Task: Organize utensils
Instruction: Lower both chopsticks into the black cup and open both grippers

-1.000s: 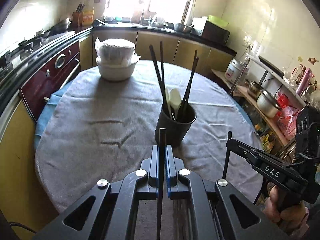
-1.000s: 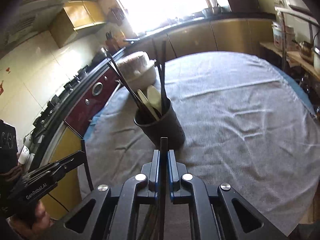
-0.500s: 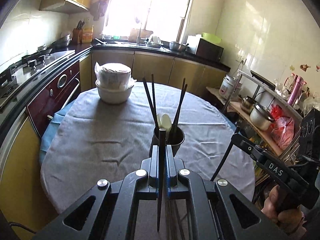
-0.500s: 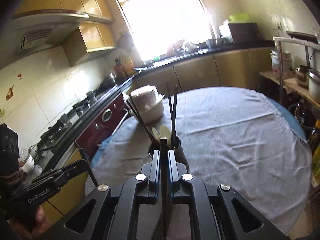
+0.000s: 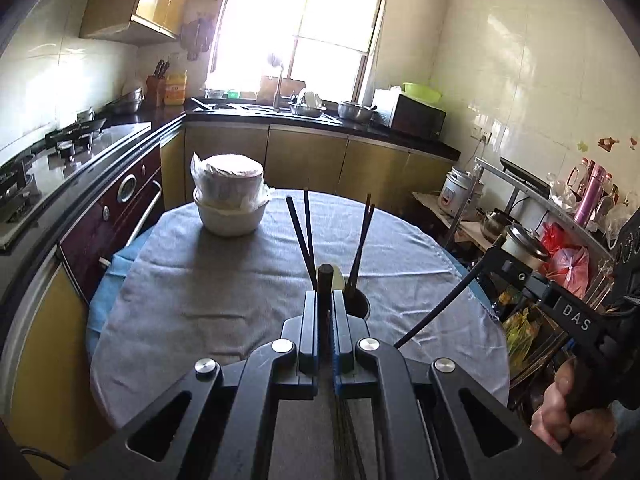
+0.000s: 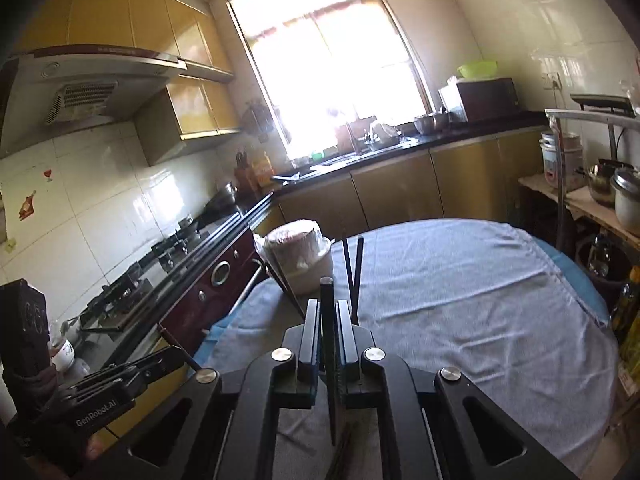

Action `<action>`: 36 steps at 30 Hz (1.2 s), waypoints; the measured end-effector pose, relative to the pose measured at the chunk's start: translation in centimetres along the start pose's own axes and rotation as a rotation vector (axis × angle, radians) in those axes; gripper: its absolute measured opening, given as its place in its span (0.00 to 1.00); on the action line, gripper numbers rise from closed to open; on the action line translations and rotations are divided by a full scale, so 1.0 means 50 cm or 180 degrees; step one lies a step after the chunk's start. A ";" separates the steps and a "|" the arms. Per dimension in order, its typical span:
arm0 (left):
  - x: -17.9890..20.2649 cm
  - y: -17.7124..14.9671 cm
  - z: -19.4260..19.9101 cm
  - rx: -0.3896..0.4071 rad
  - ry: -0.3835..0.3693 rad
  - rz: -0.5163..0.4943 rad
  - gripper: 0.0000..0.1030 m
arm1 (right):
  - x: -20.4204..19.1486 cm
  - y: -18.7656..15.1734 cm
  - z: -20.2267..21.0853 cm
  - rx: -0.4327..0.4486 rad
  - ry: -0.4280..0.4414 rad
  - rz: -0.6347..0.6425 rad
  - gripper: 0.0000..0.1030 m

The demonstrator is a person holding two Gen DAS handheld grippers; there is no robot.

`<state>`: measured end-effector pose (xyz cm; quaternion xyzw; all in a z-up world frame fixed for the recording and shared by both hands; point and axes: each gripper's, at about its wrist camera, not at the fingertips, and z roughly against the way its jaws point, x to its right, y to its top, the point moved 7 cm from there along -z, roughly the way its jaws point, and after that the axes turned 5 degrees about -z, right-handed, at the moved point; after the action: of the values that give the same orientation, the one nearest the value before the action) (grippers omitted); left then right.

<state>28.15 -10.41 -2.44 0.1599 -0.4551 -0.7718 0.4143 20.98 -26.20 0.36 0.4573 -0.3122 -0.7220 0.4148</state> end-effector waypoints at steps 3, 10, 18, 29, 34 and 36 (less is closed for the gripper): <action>-0.002 0.029 0.006 0.0061 0.0002 -0.0007 0.05 | -0.010 0.026 0.000 0.0052 -0.0013 0.0045 0.07; 0.013 0.115 0.030 0.0209 -0.0006 -0.0147 0.05 | -0.037 0.084 0.003 0.0128 -0.0052 0.0175 0.07; 0.055 0.216 0.050 0.0360 -0.0040 -0.0389 0.05 | -0.073 0.159 0.002 0.0214 -0.0074 0.0300 0.07; 0.092 0.299 -0.011 0.0474 -0.0087 -0.0424 0.05 | -0.084 0.236 -0.048 0.0319 -0.0164 0.0388 0.07; 0.083 0.259 -0.070 0.0307 -0.0083 -0.0330 0.05 | -0.055 0.201 -0.107 0.0148 -0.0183 0.0311 0.07; 0.076 0.239 -0.095 0.0240 -0.0079 -0.0250 0.05 | -0.042 0.184 -0.129 0.0066 -0.0190 0.0279 0.07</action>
<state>34.75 -19.00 5.49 0.1836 -0.4823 -0.7717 0.3716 30.30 -29.03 6.37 0.4256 -0.3517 -0.7132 0.4319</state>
